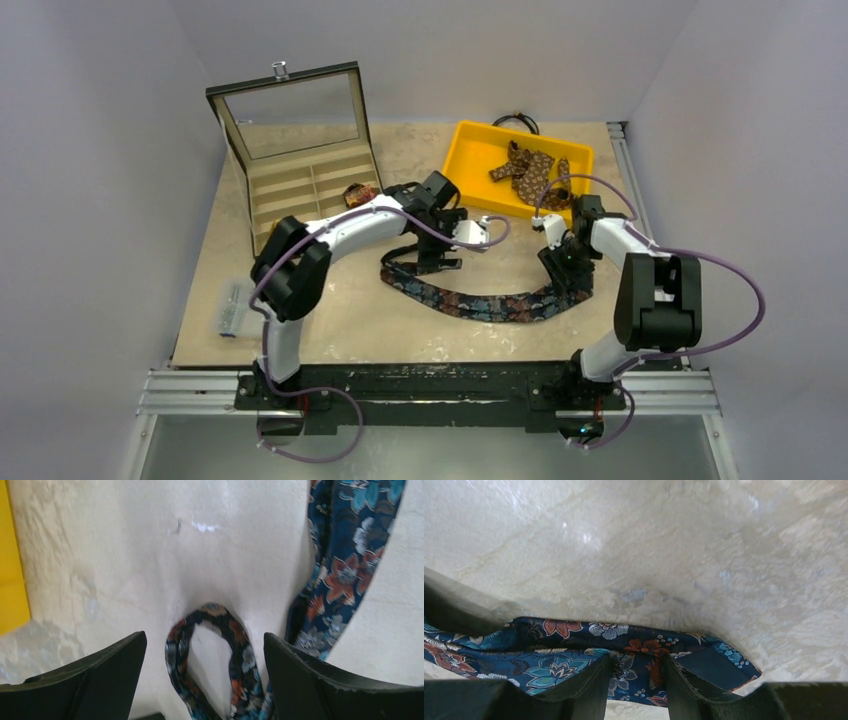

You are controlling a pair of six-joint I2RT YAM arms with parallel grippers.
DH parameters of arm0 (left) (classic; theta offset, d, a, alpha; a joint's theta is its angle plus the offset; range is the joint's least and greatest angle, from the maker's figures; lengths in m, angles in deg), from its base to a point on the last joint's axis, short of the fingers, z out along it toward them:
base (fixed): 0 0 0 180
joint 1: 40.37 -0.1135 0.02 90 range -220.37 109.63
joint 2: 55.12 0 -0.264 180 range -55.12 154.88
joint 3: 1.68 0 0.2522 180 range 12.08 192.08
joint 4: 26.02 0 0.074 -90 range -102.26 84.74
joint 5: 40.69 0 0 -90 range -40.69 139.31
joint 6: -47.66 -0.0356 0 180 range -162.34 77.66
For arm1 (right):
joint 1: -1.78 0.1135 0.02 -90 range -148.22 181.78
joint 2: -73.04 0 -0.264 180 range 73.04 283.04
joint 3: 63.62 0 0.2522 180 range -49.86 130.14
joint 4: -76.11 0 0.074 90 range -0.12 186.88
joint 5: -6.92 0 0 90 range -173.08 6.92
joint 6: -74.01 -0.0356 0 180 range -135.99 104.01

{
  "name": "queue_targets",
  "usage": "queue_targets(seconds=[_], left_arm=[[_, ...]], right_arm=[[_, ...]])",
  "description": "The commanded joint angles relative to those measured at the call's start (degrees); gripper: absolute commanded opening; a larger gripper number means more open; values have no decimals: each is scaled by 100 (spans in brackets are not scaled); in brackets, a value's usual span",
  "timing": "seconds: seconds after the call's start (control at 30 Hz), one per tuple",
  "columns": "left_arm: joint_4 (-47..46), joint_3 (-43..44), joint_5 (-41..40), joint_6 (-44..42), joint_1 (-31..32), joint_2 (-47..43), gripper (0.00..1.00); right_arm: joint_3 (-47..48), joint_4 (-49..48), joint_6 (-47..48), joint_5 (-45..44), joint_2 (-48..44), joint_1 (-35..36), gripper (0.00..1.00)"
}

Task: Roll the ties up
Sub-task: Flatten out the tie at the center of the board.

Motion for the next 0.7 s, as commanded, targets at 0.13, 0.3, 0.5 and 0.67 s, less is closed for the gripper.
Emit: queue_targets(seconds=[0.13, 0.3, 0.5, 0.67], left_arm=[[25, 982, -1141, -197, 265, 1048, 68], [654, 1037, -1238, 124, 43, 890, 20], [1525, 1734, -259, 2030, -945, -150, 0], [2633, 1426, -1234, 2984, -1523, -801, 0]], right_arm=[[-188, -31, 106, -338, -210, -376, 42], [-77, -135, 274, -463, 21, -576, 42], [185, -368, 391, -668, 414, -645, 41], [366, -615, 677, -1024, 832, -906, 40]])
